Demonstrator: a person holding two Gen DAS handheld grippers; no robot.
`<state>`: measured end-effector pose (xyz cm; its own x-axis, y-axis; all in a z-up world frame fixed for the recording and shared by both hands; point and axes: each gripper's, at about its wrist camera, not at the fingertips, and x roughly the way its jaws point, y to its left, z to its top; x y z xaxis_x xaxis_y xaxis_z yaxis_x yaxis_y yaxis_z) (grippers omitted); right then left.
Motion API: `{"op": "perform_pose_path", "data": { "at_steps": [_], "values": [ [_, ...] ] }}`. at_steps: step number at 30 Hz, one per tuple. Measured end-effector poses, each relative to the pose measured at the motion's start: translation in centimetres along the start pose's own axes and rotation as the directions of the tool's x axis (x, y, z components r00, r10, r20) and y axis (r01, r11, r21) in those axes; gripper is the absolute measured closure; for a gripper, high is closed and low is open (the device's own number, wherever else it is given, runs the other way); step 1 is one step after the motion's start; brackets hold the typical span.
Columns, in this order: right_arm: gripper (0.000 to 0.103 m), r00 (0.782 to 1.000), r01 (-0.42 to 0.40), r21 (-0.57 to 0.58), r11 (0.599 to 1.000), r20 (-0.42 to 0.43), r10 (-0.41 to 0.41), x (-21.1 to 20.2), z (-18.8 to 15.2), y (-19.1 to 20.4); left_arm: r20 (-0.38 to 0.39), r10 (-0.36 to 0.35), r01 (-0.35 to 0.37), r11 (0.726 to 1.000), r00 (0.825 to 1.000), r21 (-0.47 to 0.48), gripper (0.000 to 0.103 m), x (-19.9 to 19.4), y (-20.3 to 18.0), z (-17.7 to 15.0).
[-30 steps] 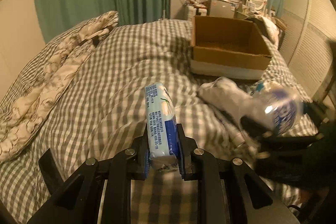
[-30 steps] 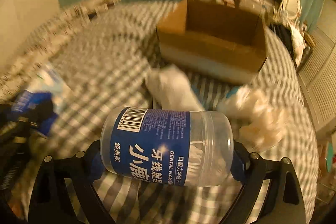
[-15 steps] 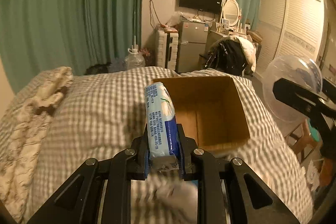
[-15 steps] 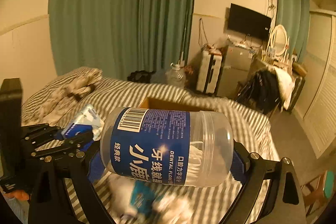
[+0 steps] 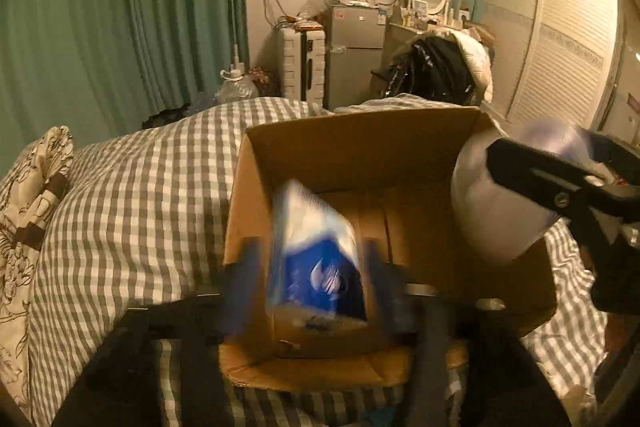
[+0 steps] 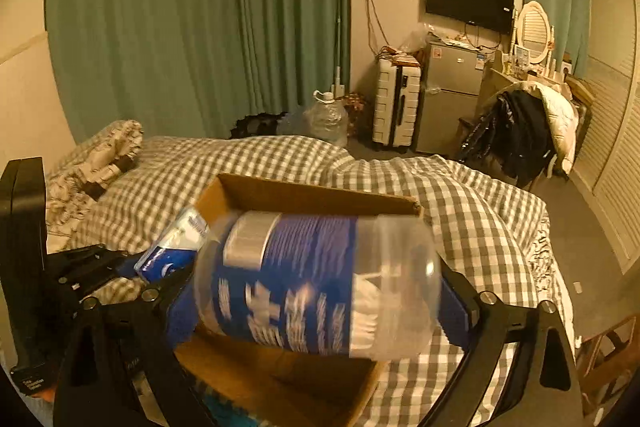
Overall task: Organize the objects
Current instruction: 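Drop the blue box and floss jar into the cardboard box with both tools, then grasp the white socks with the left tool while the right tool grasps white cloth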
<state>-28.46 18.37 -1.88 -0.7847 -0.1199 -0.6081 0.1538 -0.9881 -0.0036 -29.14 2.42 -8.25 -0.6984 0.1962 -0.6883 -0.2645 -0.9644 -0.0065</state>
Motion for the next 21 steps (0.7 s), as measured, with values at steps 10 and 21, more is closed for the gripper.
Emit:
{"op": "perform_pose_path", "data": {
  "at_steps": [10,21],
  "values": [
    [0.0,0.995,0.04,-0.049,0.998,0.096,-0.035,-8.0,0.5,-0.4,0.045,0.081,-0.08,0.997,0.996,-0.022,0.02,-7.9,0.0,-0.7],
    [0.0,0.991,0.091,-0.167,0.982,0.113,-0.073,-18.6,-2.2,0.8,0.042,0.241,-0.237,0.968,0.97,-0.086,0.019,-16.3,-1.6,-5.6]
  ]
}}
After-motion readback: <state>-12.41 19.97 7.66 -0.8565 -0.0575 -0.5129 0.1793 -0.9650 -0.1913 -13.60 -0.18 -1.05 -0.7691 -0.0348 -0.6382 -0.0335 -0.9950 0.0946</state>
